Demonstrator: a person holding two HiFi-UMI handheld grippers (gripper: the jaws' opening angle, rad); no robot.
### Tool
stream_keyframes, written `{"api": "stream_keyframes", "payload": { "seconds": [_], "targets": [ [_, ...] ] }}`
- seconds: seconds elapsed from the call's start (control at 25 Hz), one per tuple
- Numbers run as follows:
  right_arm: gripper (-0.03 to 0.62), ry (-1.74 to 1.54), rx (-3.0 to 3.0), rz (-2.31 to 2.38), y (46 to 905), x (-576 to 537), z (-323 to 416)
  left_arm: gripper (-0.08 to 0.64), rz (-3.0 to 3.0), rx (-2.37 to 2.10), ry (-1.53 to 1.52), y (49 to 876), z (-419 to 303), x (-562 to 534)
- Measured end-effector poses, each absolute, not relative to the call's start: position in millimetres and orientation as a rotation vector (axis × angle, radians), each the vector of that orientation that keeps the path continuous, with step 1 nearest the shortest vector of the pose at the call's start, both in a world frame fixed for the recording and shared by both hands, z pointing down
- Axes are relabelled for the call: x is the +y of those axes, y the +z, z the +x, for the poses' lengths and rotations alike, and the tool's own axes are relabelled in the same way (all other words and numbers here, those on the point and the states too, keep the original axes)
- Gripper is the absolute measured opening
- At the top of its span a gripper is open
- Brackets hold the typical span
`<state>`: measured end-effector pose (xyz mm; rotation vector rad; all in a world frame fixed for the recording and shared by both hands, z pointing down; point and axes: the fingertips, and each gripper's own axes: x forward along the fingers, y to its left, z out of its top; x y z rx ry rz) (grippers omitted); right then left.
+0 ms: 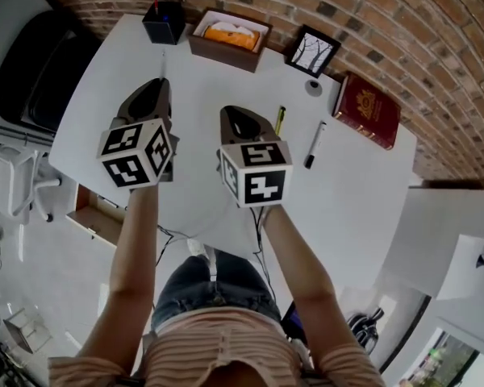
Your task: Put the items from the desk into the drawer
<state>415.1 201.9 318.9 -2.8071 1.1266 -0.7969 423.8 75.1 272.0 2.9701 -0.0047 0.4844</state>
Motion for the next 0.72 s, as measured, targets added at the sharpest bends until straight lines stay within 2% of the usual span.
{"api": "stream_keyframes", "payload": {
  "seconds": [0.72],
  "targets": [
    [0.017,-0.741,1.52,-2.714,297,73,357,0.046,2.943,-0.436,0.37,241,313,-53]
  ]
}}
